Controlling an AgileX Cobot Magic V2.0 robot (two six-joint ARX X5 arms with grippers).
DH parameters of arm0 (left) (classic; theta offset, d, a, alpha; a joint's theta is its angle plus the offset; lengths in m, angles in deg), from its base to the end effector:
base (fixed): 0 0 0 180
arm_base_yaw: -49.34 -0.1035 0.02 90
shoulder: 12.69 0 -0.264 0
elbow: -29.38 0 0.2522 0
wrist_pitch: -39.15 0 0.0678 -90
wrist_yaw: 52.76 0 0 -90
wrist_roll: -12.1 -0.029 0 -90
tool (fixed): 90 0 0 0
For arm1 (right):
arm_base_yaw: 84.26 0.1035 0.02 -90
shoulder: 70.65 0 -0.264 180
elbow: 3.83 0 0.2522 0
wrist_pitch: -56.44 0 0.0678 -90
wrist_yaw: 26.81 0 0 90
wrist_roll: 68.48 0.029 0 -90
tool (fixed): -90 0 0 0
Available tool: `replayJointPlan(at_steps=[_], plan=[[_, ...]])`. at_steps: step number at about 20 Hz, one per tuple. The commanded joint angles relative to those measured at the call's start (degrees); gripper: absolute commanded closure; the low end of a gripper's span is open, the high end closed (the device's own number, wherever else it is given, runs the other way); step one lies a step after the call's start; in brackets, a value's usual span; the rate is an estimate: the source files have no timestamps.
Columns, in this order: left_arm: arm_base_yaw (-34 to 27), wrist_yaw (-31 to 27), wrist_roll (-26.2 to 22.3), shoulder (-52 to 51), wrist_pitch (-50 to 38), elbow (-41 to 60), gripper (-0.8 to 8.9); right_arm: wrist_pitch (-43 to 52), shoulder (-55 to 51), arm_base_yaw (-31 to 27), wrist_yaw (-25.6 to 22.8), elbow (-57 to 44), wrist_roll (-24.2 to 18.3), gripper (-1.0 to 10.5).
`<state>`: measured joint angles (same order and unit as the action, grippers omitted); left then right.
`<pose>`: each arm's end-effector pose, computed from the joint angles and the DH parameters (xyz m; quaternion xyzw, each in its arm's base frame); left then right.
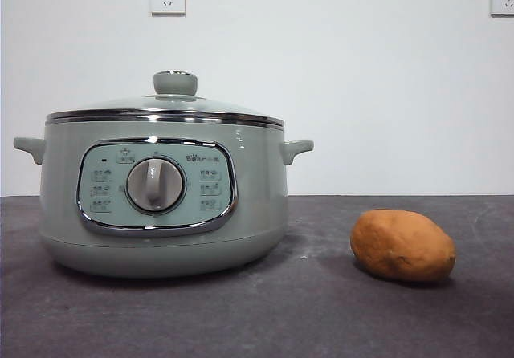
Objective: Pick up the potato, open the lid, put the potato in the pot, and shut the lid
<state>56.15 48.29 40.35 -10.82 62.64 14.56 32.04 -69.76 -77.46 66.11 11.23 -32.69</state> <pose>0.0952 -0.0170 0.1510 -0.2434 0.1267 -0.1275 0.9531 0.0949 0.0128 0.1522 0.3021 0.1107 0.0529 0.9454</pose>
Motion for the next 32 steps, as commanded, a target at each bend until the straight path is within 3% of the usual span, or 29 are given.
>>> replayJointPlan(at_steps=[1, 6, 14, 20, 25, 32], plan=[[-0.1, 0.1, 0.2, -0.2, -0.5, -0.6, 8.21, -1.2, 0.3, 0.1, 0.4, 1.5, 0.1, 9.6], [-0.1, 0.1, -2.3, -0.1, 2.6, -5.1, 8.21, -4.0, 3.2, 0.1, 3.4, 6.2, -3.9, 9.6], [-0.1, 1.1, -13.9, 4.8, 12.0, -16.9, 8.21, -8.7, 15.1, 0.1, 9.2, 17.7, -13.8, 9.6], [-0.1, 1.2, -20.0, 12.9, 17.6, -26.1, 8.21, -14.3, 25.9, 0.1, 11.8, 27.8, -22.1, 9.5], [-0.1, 2.0, -21.0, 20.9, 21.5, -33.1, 8.18, -21.1, 34.7, 0.1, 17.6, 36.0, -28.3, 9.5], [-0.1, 14.7, -21.0, 31.5, 21.6, -37.7, 7.84, -27.5, 45.9, 0.1, 29.8, 44.0, -33.4, 9.2]])
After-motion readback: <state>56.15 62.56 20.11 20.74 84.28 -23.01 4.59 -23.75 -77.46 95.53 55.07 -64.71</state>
